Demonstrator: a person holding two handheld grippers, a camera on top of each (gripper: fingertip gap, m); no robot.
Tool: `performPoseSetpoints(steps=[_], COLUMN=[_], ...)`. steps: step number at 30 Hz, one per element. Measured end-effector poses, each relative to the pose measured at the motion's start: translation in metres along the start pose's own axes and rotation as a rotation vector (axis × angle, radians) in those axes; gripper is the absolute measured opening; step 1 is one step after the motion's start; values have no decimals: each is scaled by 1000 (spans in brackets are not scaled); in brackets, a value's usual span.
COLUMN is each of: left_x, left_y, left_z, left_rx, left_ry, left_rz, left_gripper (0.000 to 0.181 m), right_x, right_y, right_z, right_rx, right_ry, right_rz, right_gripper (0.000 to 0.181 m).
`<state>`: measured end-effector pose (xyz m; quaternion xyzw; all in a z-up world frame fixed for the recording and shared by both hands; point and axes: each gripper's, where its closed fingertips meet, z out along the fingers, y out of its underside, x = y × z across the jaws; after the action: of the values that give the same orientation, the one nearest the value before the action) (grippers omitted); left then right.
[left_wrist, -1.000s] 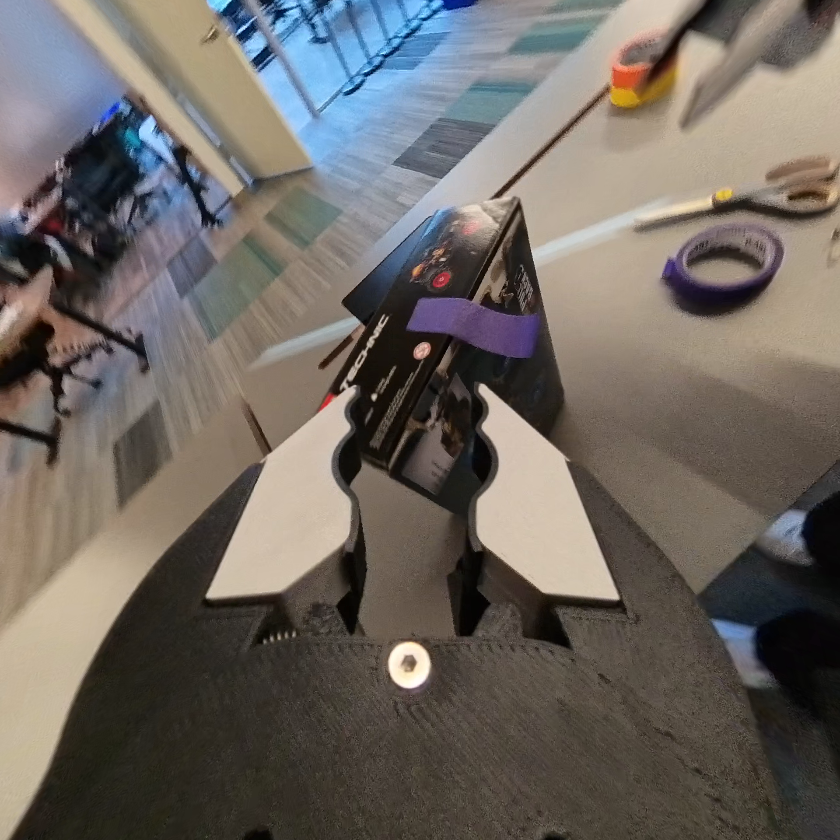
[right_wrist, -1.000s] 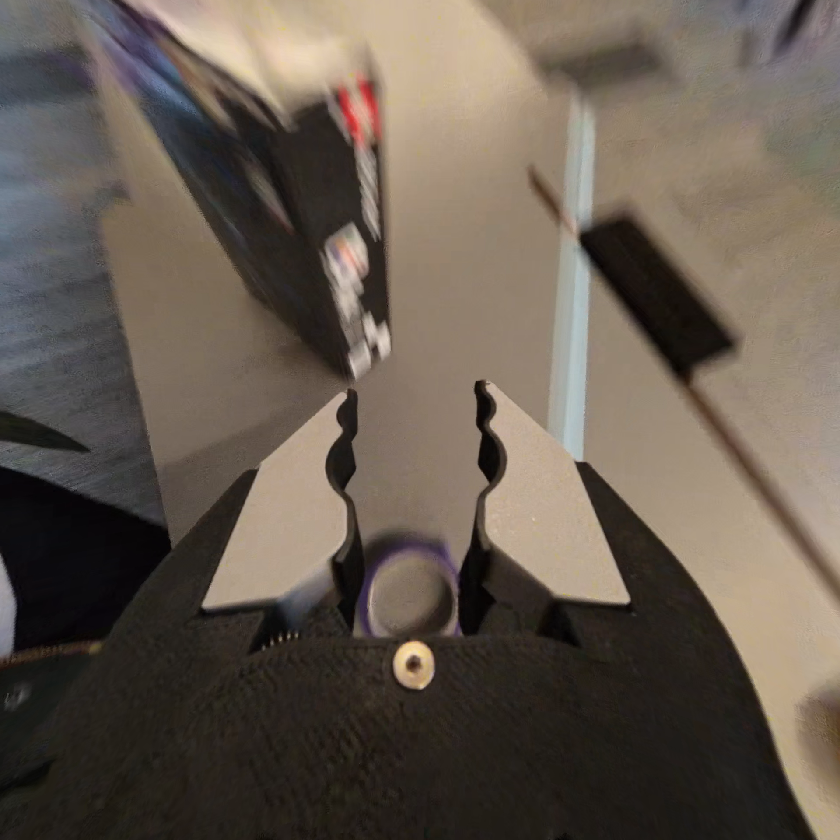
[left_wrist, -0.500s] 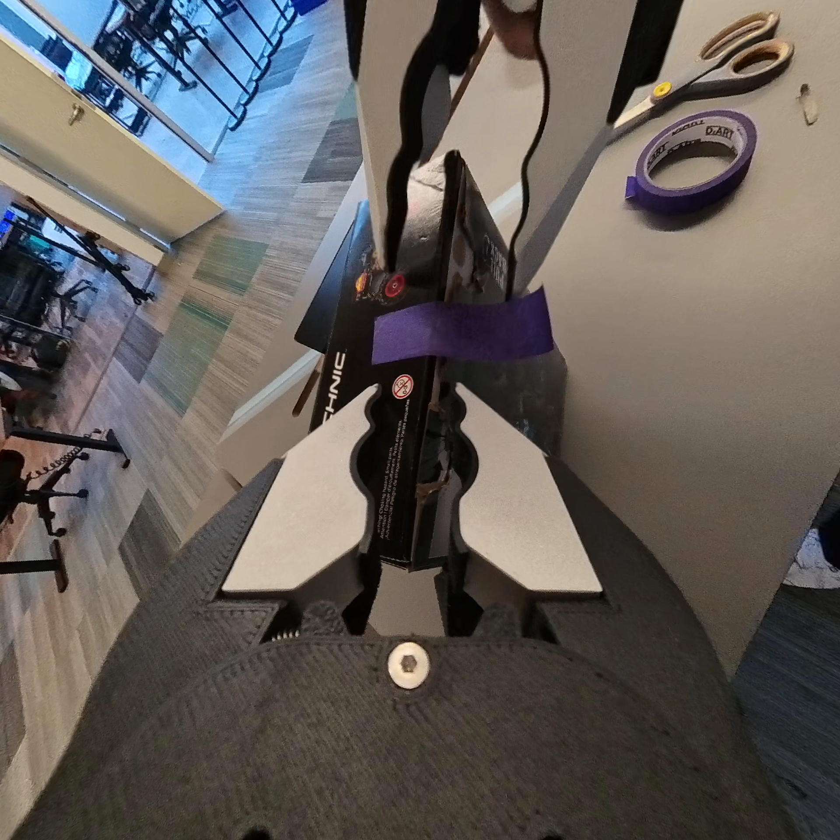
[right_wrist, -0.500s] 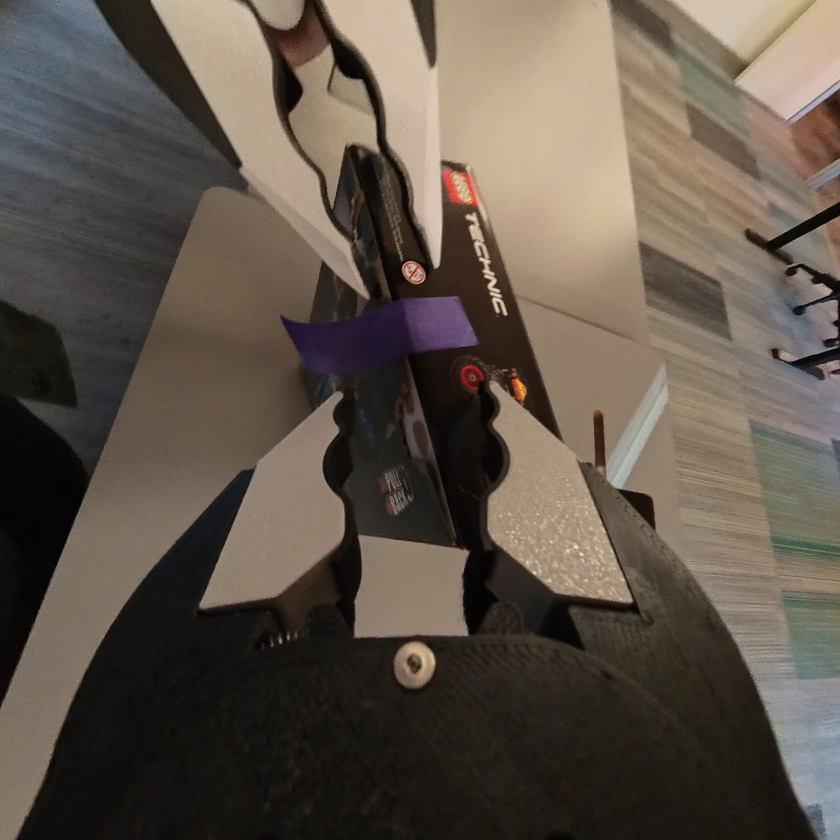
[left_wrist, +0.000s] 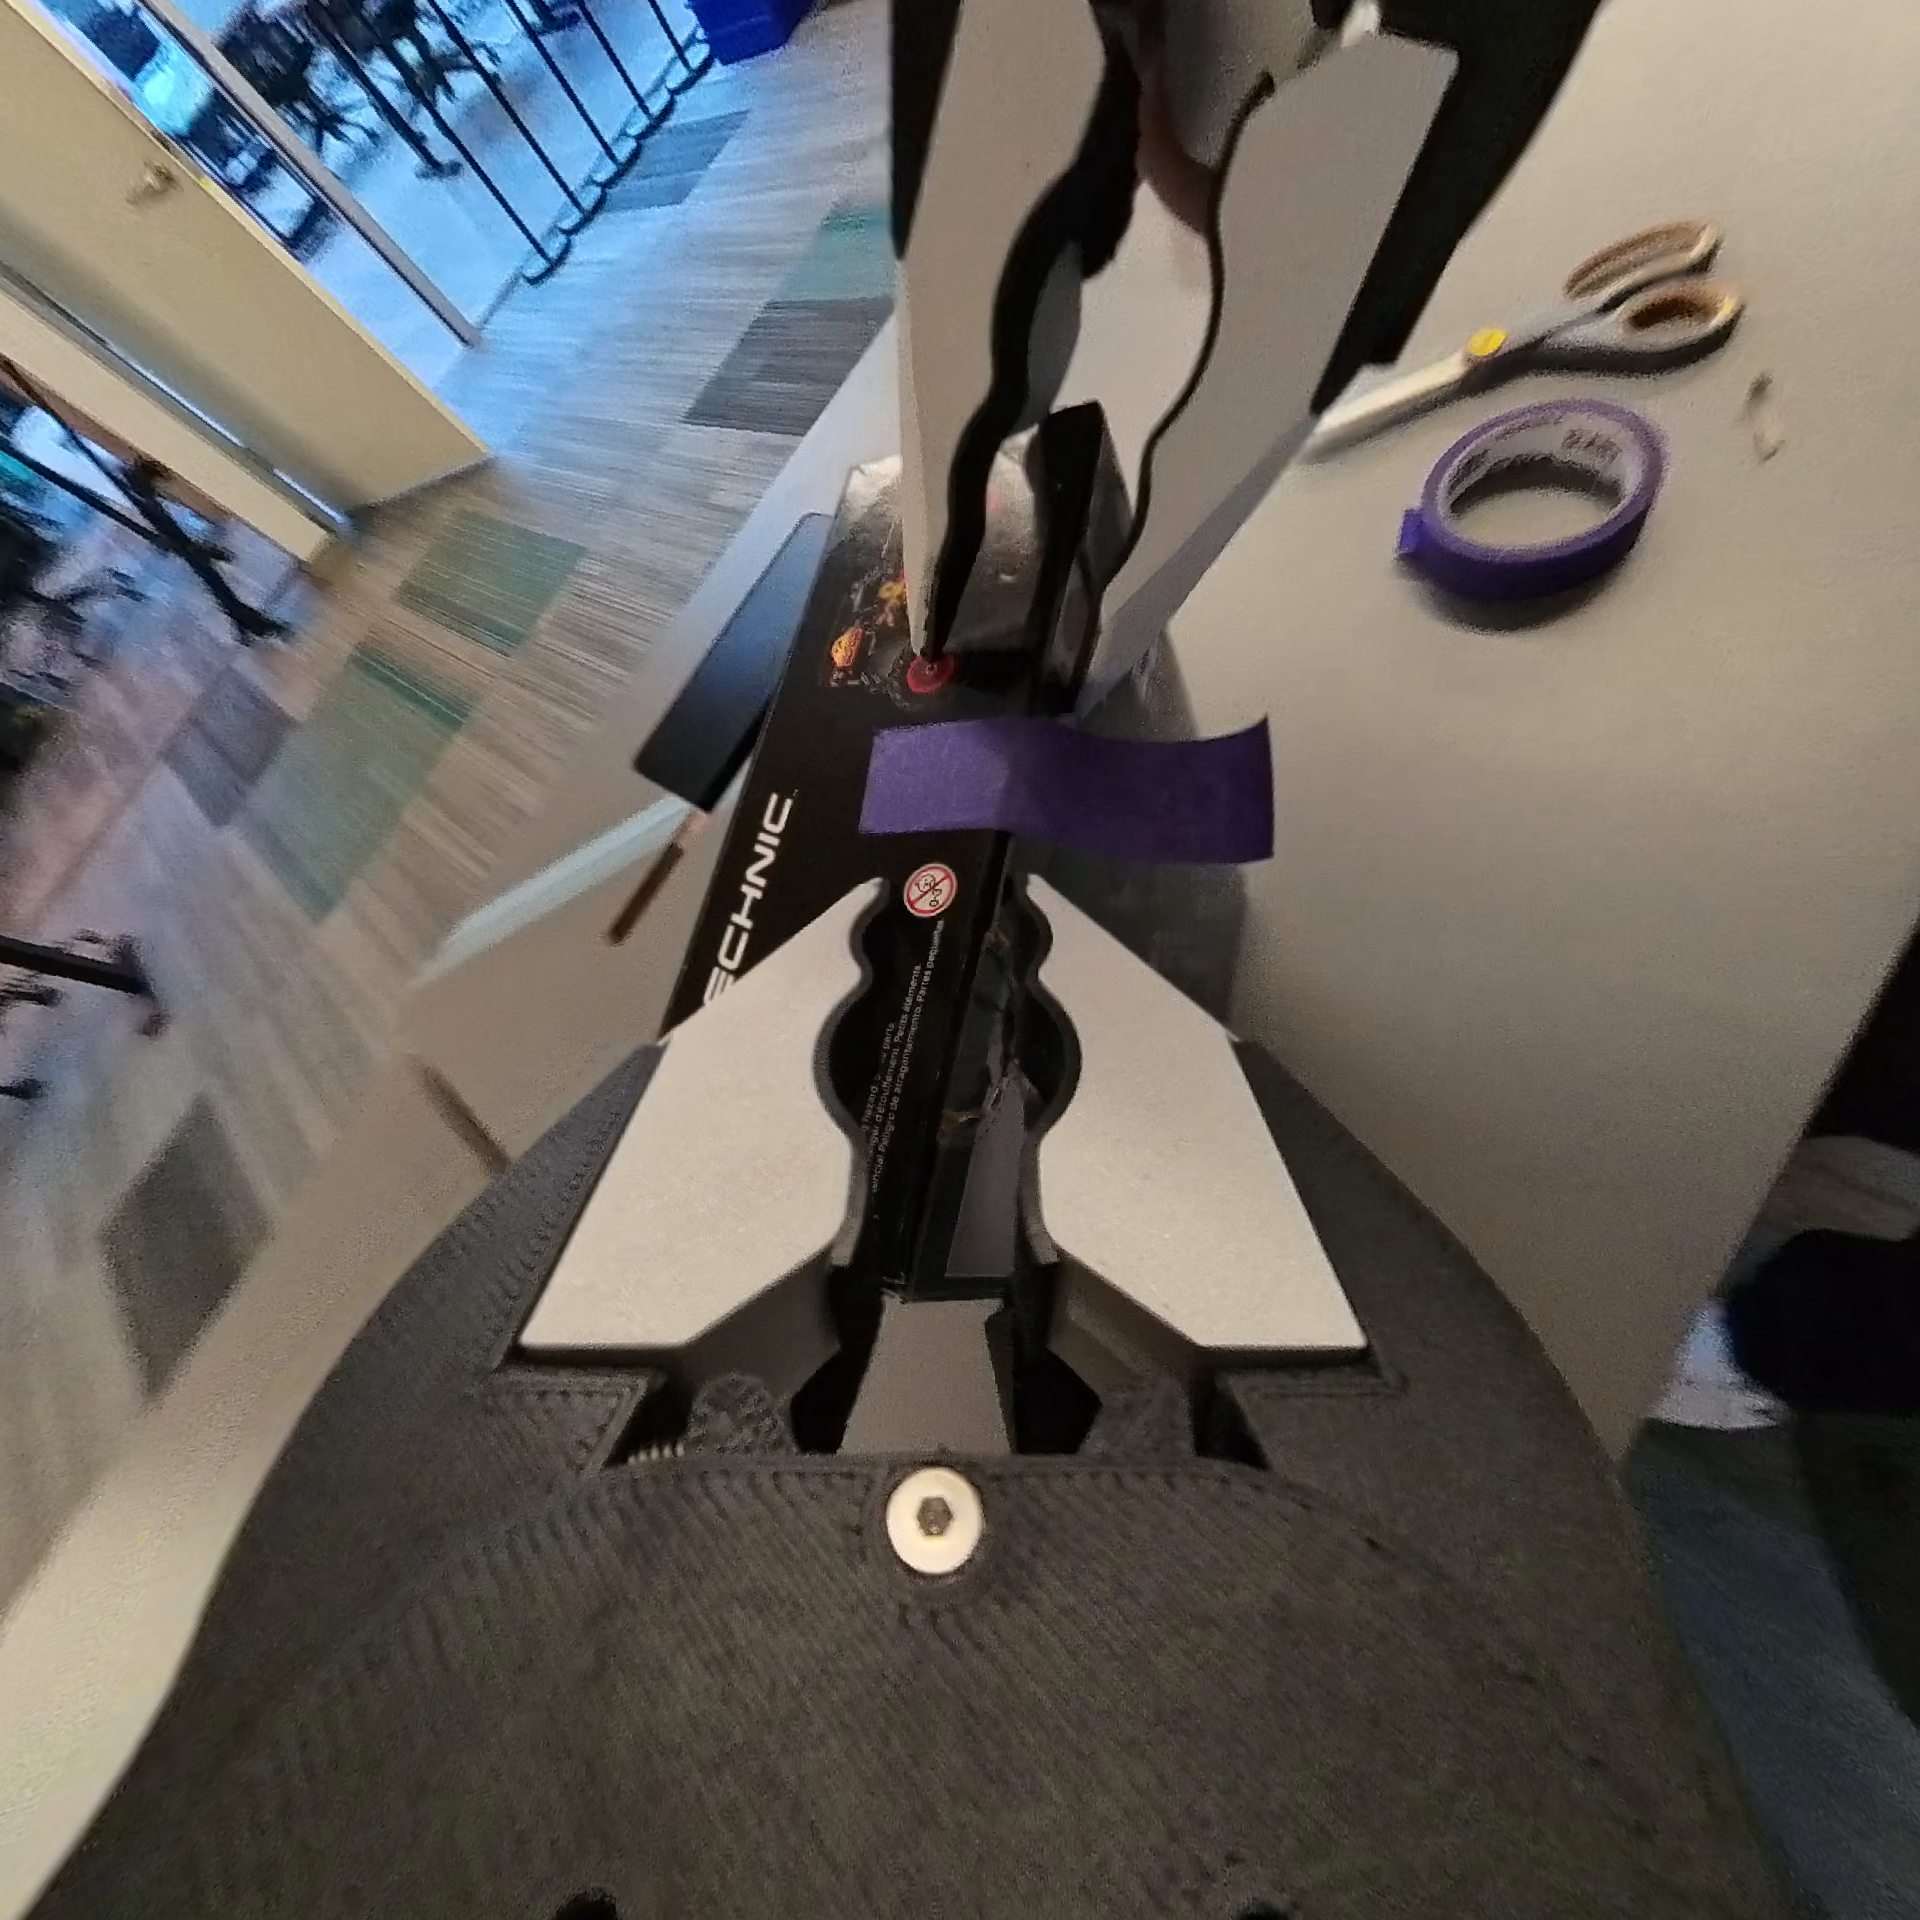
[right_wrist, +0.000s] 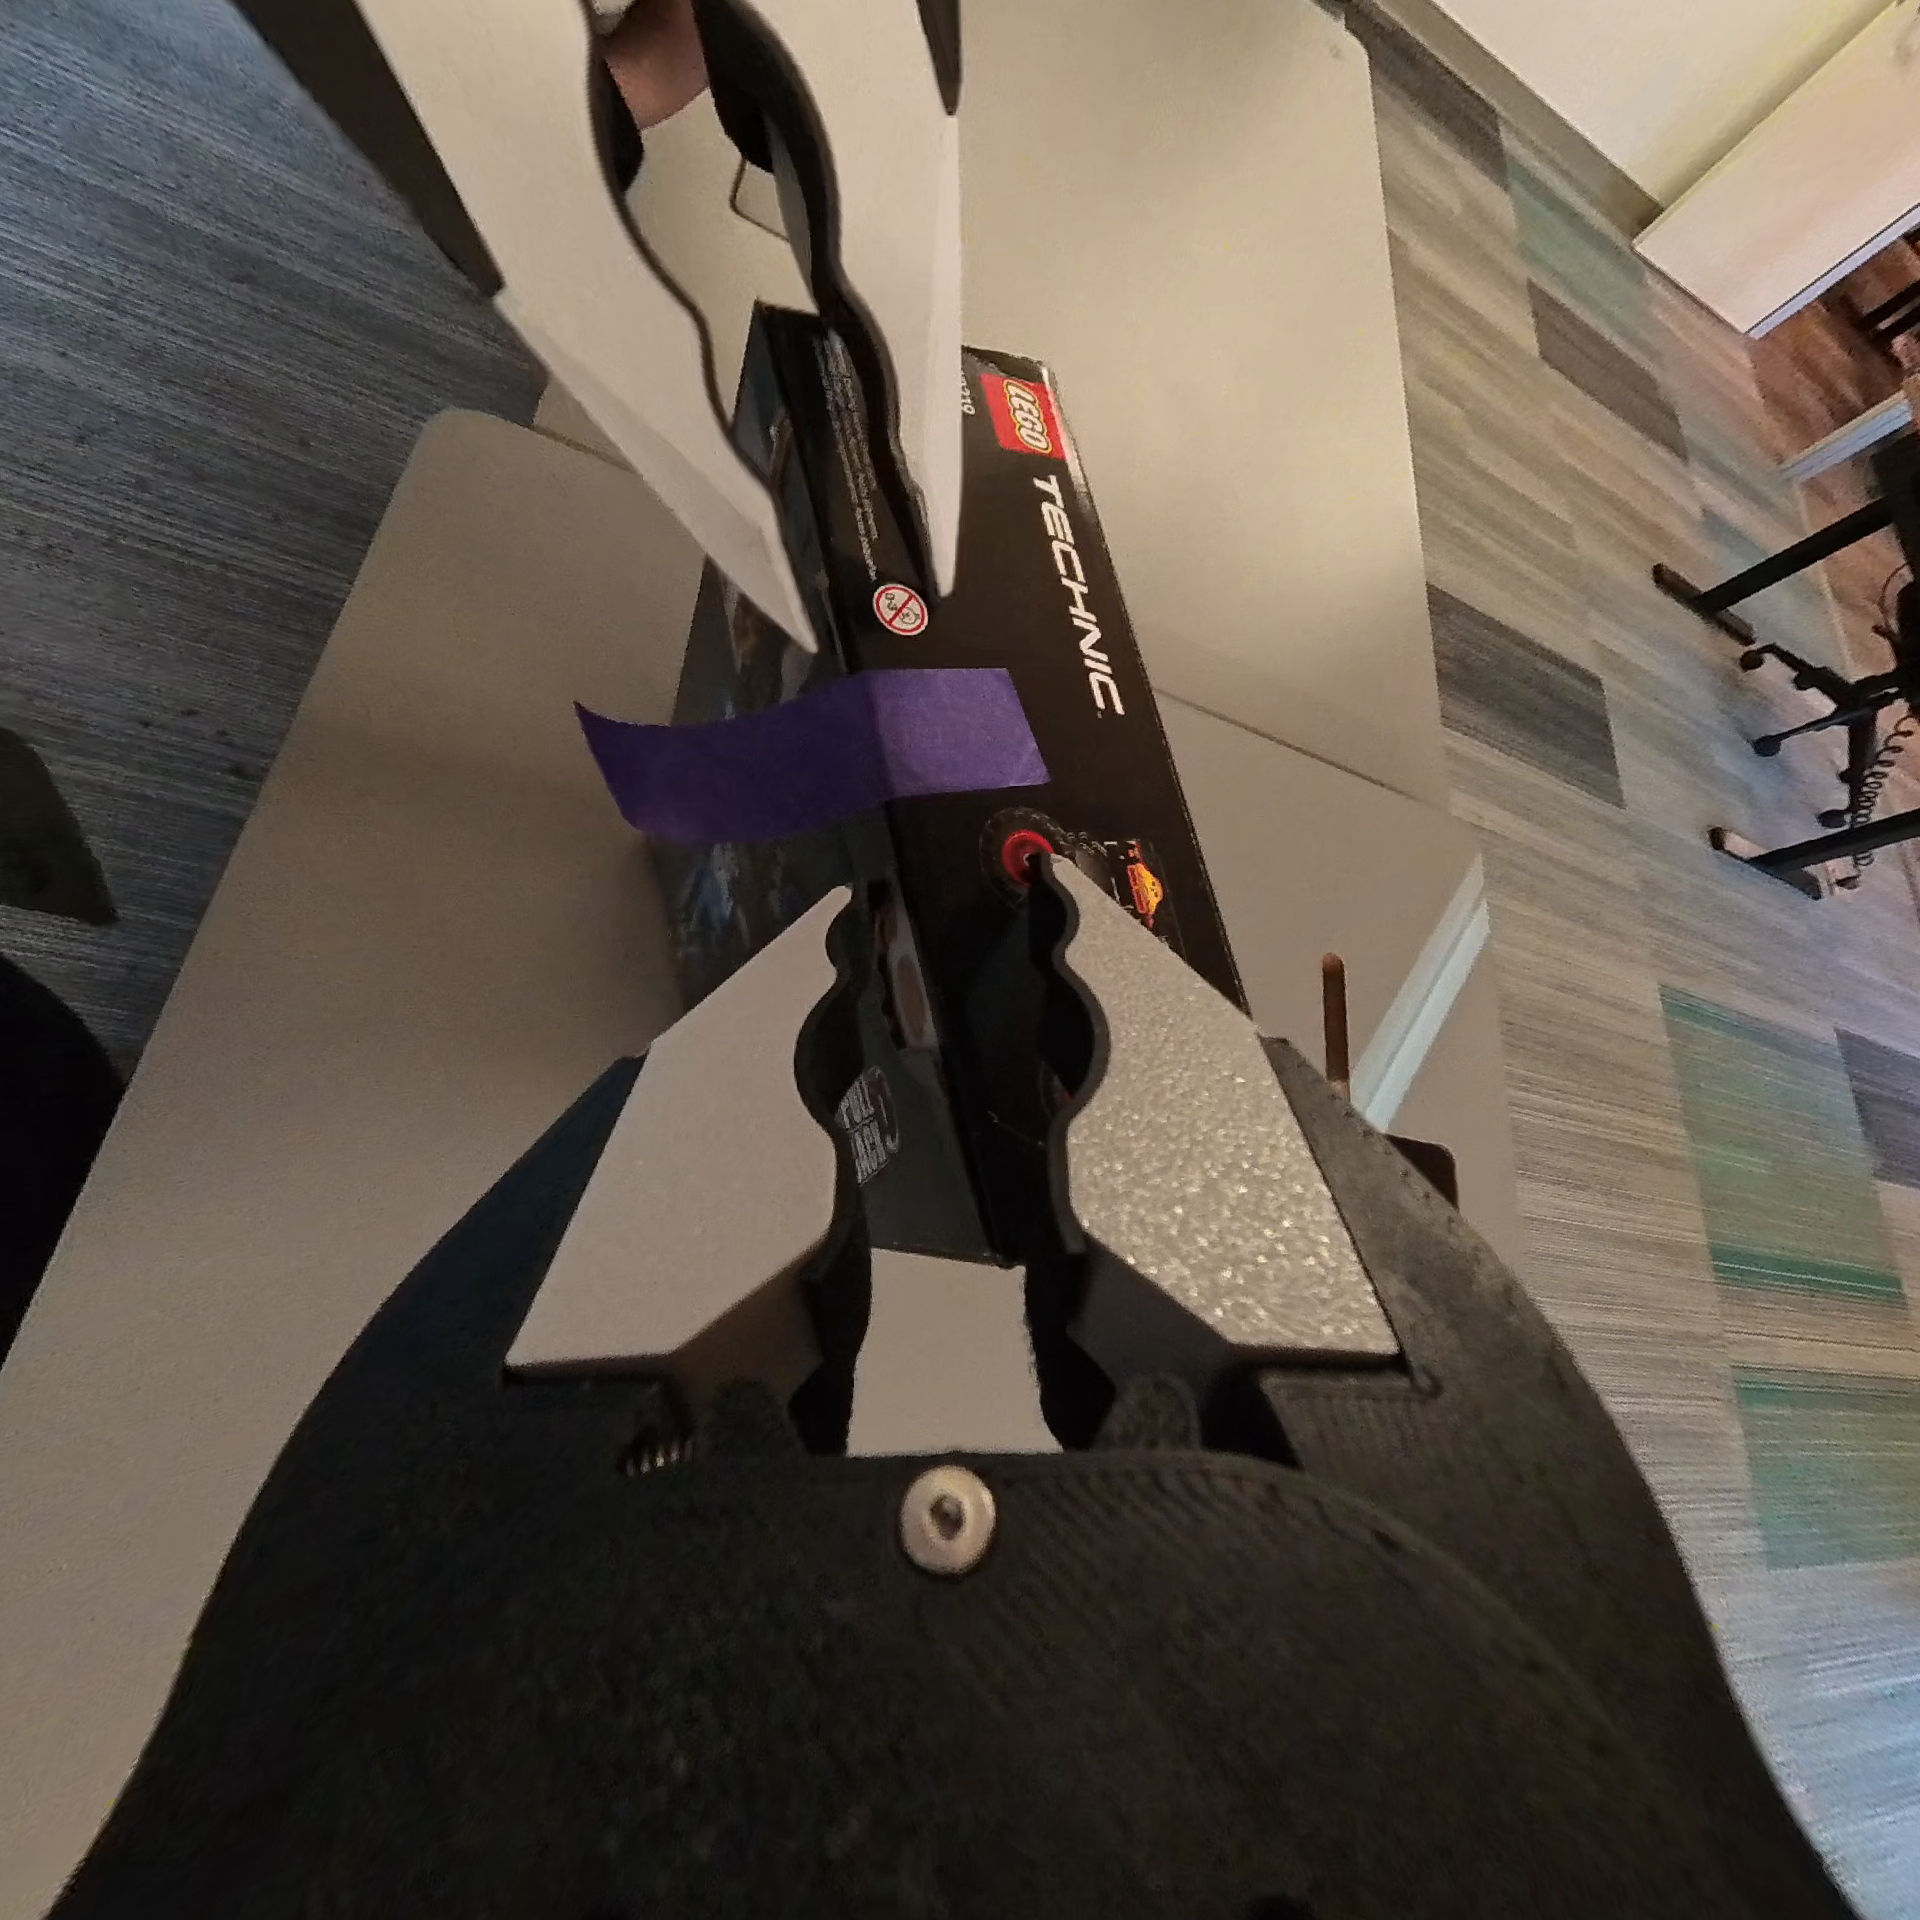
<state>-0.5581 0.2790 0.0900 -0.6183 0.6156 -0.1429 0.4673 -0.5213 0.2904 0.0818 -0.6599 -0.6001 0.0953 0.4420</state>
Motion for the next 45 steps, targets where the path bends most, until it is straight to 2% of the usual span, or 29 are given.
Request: performPoseSetpoints(steps=[2, 4, 6, 9, 13, 18, 21, 26, 35, 37, 41, 45], left_x=[-3, -12, -16, -9, 4, 5, 2, 1, 0, 0, 0, 0], left_y=[-12, -30, -33, -29, -30, -21, -17, -11, -9, -7, 1, 1], left_z=[-6, -14, -14, 1, 14, 19, 20, 25, 28, 30, 39, 41], left_rx=[80, 203, 208, 101, 37, -1, -15, -40, -15, -16, -50, -32], left_ry=[55, 101, 128, 163, 199, 170, 147, 30, -79, -120, -215, -254], left_rz=[-156, -307, -322, -242, -175, -135, -129, 15, 112, 166, 307, 352], left_gripper=[11, 13, 17, 27, 25, 22, 25, 35, 39, 44, 65, 69], right_x=[0, 0, 0, -1, -1, -1, -1, -1, 0, 0, -1, 0], right_y=[0, 0, 0, 0, -1, -1, -1, -1, -2, -2, -2, -2], right_z=[0, 0, 0, 0, 0, 0, 0, 0, 0, 0, 0, 0], right_rx=[0, 1, -2, -7, -10, -8, -8, -7, -8, -7, -6, -6], right_ry=[-1, 3, 1, -1, 2, 4, 1, 0, -7, -5, -3, -2], right_rz=[-1, -8, -7, -6, -3, -3, 2, 0, 7, 7, 7, 7], right_gripper=[30, 30, 30, 30, 30, 29, 30, 29, 29, 29, 29, 29])
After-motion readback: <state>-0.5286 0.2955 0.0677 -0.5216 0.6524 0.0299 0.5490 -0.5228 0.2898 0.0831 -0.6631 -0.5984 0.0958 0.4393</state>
